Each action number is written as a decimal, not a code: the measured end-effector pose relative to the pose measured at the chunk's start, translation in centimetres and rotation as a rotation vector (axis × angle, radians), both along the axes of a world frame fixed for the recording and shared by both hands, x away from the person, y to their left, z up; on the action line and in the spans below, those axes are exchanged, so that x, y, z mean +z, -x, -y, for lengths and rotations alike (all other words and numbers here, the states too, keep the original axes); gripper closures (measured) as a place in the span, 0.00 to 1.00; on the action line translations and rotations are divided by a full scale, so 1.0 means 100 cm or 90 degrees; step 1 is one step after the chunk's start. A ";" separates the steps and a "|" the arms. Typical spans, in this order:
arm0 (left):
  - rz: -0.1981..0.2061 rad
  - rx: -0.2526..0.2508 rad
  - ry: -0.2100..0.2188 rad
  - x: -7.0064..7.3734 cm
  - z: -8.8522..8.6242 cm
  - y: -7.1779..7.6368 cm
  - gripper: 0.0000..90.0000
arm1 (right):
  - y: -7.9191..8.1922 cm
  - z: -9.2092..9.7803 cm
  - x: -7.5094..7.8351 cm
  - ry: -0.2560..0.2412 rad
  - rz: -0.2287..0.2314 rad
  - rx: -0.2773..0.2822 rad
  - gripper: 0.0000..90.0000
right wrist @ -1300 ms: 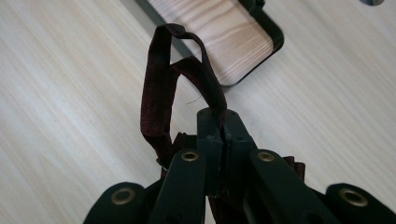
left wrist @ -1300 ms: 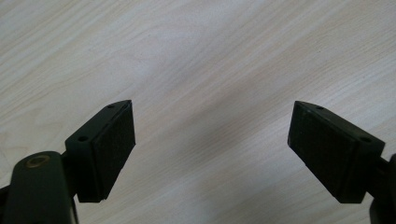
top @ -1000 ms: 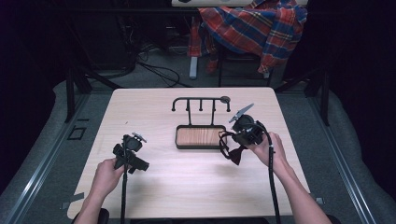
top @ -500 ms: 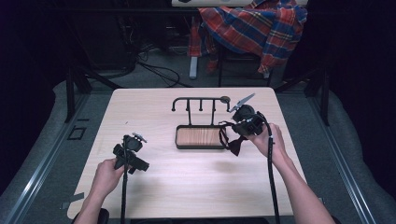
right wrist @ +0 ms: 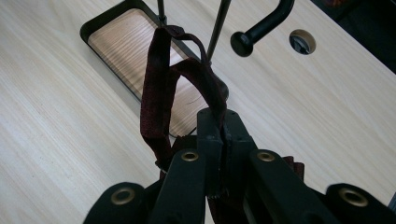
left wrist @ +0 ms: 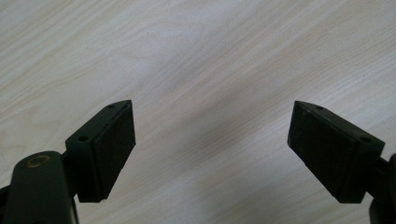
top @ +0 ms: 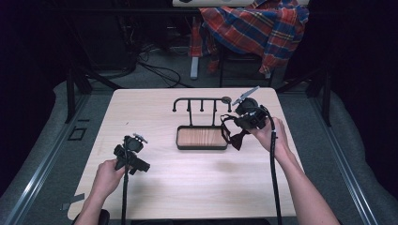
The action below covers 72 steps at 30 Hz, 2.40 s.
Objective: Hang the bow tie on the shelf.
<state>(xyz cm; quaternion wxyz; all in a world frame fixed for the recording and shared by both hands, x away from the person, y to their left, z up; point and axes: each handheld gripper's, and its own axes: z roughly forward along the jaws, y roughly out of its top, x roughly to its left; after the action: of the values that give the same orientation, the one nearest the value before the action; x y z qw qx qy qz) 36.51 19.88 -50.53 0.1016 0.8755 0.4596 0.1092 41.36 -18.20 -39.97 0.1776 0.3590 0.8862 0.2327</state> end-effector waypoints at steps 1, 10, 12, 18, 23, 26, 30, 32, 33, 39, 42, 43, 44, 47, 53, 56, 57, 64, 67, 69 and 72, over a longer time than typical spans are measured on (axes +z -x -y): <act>0.000 0.000 0.000 0.000 0.000 0.000 0.17 | 0.000 0.000 0.001 0.001 0.001 0.001 0.98; 0.001 -0.001 0.001 0.000 0.000 0.000 0.17 | -0.003 -0.002 0.011 0.001 0.016 0.001 0.98; 0.001 -0.001 0.002 0.000 0.000 0.000 0.17 | -0.005 -0.003 0.015 0.000 0.023 0.001 0.98; 0.002 -0.001 0.002 0.000 0.000 0.000 0.17 | -0.009 -0.004 0.021 0.003 0.030 -0.005 0.98; 0.002 -0.001 0.001 0.000 0.000 0.000 0.17 | -0.014 -0.004 0.023 -0.001 0.034 -0.014 0.98; 0.001 -0.001 0.001 0.000 0.000 0.000 0.17 | -0.016 -0.004 0.023 0.000 0.036 -0.017 0.98; -0.001 -0.002 0.001 0.000 0.000 0.000 0.17 | -0.020 -0.002 0.021 -0.001 0.036 -0.030 0.98; -0.001 -0.002 0.000 0.000 0.000 0.000 0.17 | -0.022 -0.002 0.020 -0.002 0.035 -0.037 0.98; -0.001 -0.002 0.000 0.000 0.000 0.000 0.17 | -0.023 -0.002 0.019 0.001 0.035 -0.039 0.98; -0.001 -0.003 -0.002 0.000 0.000 0.000 0.17 | -0.028 -0.001 0.015 0.003 0.033 -0.050 0.98; -0.001 -0.004 -0.002 0.000 0.000 0.000 0.17 | -0.031 -0.002 0.012 -0.001 0.037 -0.061 0.98; -0.001 -0.004 -0.002 0.000 0.000 0.000 0.17 | -0.032 -0.002 0.011 0.001 0.034 -0.061 0.98; -0.001 -0.003 -0.001 -0.001 0.000 0.000 0.17 | -0.032 -0.002 0.011 0.001 0.034 -0.061 0.98; -0.001 -0.003 -0.002 0.000 0.000 0.000 0.17 | -0.035 -0.003 0.007 -0.001 0.029 -0.066 0.98; -0.001 -0.004 -0.002 -0.001 0.000 0.000 0.17 | -0.040 -0.004 0.001 -0.013 0.021 -0.077 0.98; -0.001 -0.003 -0.002 -0.001 0.001 0.000 0.17 | -0.042 -0.003 -0.001 -0.019 0.015 -0.081 0.98; -0.001 -0.003 -0.002 -0.001 0.000 0.000 0.17 | -0.043 -0.003 -0.002 -0.021 0.015 -0.082 0.97; 0.000 -0.003 -0.002 -0.001 0.001 0.000 0.17 | -0.046 -0.001 -0.005 -0.027 0.005 -0.092 0.97; 0.001 -0.004 -0.002 -0.001 0.001 0.000 0.17 | -0.048 -0.002 -0.009 -0.028 0.002 -0.094 0.97; 0.001 -0.004 -0.002 -0.001 0.001 0.000 0.17 | -0.049 -0.002 -0.011 -0.032 0.000 -0.094 0.97; 0.000 -0.004 -0.002 -0.001 0.001 0.000 0.17 | -0.049 -0.003 -0.013 -0.038 -0.007 -0.094 0.96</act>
<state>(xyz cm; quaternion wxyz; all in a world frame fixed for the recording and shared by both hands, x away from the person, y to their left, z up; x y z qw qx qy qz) 36.48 19.80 -50.60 0.1006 0.8771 0.4566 0.1100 46.26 -17.93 -41.27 0.1784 0.4297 0.8512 0.2429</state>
